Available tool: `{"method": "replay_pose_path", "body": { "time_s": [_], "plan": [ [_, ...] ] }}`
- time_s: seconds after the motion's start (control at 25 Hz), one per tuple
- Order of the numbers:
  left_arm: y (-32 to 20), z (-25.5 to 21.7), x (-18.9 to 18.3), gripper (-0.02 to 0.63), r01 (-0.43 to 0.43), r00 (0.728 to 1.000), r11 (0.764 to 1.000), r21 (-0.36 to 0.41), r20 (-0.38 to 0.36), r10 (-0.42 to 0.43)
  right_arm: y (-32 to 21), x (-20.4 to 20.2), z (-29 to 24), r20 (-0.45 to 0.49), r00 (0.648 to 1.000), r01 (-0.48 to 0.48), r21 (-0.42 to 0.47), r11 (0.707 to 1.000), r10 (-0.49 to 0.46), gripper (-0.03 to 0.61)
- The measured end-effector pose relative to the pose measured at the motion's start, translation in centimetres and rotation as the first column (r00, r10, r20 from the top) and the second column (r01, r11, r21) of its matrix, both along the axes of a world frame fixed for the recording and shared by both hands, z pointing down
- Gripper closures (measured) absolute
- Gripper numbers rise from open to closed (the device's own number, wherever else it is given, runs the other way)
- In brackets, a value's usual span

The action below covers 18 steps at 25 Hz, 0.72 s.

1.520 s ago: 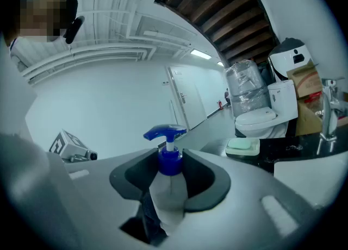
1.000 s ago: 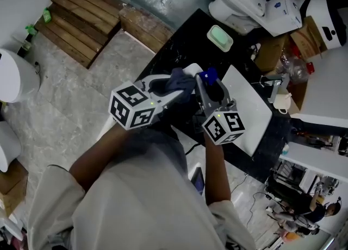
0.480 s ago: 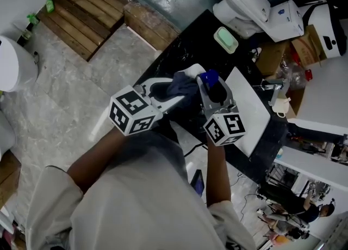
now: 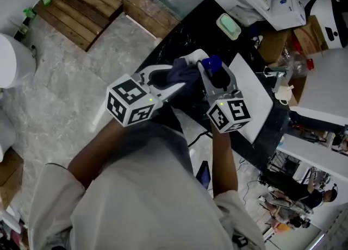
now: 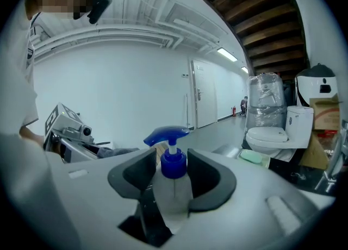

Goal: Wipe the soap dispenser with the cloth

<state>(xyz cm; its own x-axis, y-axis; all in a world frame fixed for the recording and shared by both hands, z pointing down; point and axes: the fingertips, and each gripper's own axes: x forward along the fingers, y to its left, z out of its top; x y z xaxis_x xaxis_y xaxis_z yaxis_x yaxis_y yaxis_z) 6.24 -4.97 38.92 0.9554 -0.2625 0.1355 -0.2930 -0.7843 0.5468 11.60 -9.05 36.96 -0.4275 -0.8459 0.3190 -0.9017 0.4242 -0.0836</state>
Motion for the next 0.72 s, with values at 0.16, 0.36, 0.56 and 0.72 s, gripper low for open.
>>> {"method": "replay_pose_path", "body": {
  "time_s": [0.16, 0.36, 0.56, 0.72],
  "plan": [
    [-0.4, -0.4, -0.1, 0.479, -0.003, 1.0, 1.0, 0.018, 0.01, 0.002, -0.5, -0.4, -0.2, -0.022, 0.999, 0.024, -0.003, 1.0, -0.025, 0.423],
    [-0.3, -0.9, -0.1, 0.479, -0.013, 1.0, 0.999, 0.041, 0.012, 0.012, -0.1, -0.1, -0.5, -0.034, 0.999, 0.038, -0.009, 0.999, -0.038, 0.422],
    [0.1, -1.2, -0.3, 0.479, -0.019, 1.0, 0.998, 0.057, 0.011, 0.018, 0.8, 0.1, -0.7, -0.027, 0.999, 0.018, -0.005, 1.0, -0.018, 0.414],
    [0.7, -1.0, -0.5, 0.479, -0.01, 1.0, 0.998, 0.06, -0.001, 0.01, 2.2, 0.4, -0.4, -0.023, 1.0, 0.0, -0.002, 1.0, 0.0, 0.402]
  ]
}}
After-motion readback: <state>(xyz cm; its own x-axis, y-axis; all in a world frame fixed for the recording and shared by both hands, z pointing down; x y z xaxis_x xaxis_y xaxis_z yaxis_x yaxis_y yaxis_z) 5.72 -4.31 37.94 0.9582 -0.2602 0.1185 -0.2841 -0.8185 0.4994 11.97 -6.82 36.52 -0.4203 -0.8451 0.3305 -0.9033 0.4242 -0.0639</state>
